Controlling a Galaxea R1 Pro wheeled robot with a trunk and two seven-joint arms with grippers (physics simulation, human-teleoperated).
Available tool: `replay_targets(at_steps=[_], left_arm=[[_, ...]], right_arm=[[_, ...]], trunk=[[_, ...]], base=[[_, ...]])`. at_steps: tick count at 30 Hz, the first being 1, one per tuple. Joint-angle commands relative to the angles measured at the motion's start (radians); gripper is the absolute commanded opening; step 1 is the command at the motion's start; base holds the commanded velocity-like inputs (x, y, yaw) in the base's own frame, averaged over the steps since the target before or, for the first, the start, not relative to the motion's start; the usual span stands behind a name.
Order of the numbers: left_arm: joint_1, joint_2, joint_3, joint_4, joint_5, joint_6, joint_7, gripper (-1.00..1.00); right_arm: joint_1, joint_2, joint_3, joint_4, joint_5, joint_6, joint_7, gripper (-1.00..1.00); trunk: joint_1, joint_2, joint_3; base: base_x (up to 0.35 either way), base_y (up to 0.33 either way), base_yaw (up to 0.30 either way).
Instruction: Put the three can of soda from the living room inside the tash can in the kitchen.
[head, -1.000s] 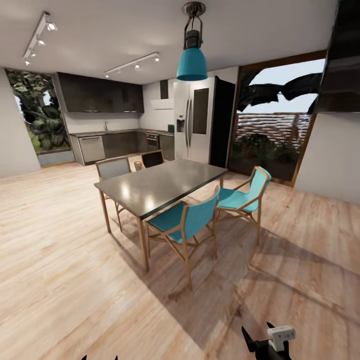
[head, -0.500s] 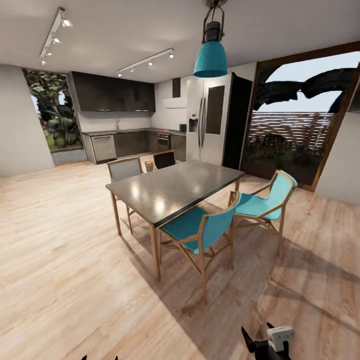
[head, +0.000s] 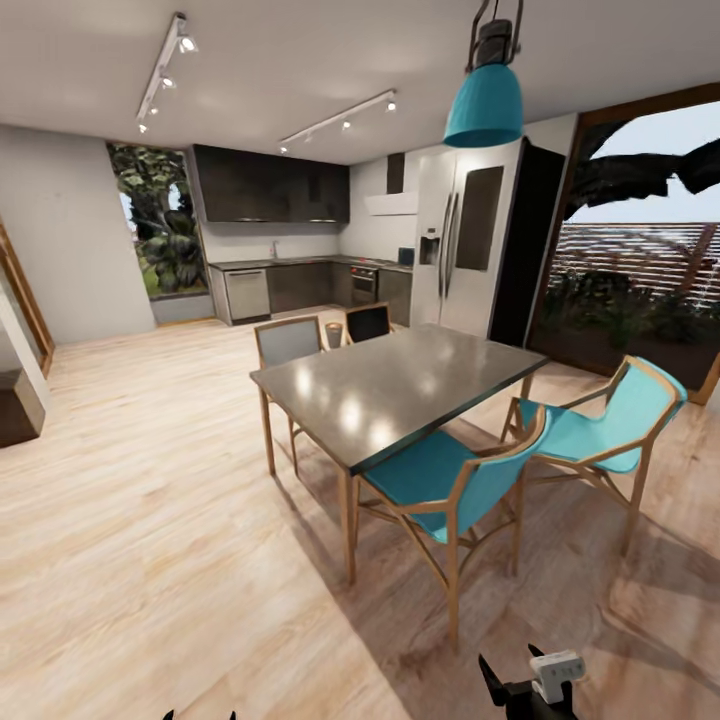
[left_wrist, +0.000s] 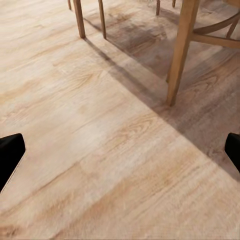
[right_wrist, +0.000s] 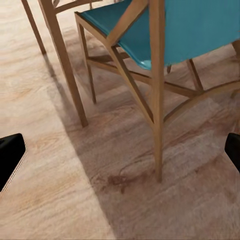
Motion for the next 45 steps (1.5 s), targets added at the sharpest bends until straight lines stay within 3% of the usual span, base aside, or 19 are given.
replay_targets(at_steps=[1, 37, 45], left_arm=[[0.000, 0.000, 0.000, 0.000, 0.000, 0.000, 0.000, 1.00], [0.000, 0.000, -0.002, 0.000, 0.000, 0.000, 0.000, 1.00], [0.000, 0.001, -0.002, 0.000, 0.000, 0.000, 0.000, 1.00]], right_arm=[[0.000, 0.000, 0.000, 0.000, 0.000, 0.000, 0.000, 1.00], [0.001, -0.001, 0.014, 0.001, -0.003, 0.000, 0.000, 1.00], [0.000, 0.000, 0.026, 0.001, 0.076, 0.000, -0.023, 1.00]], trunk=[[0.000, 0.000, 0.000], [0.000, 0.000, 0.000], [0.000, 0.000, 0.000]], base=[[0.310, 0.104, 0.216], [0.166, 0.249, 0.192], [0.280, 0.192, 0.015]])
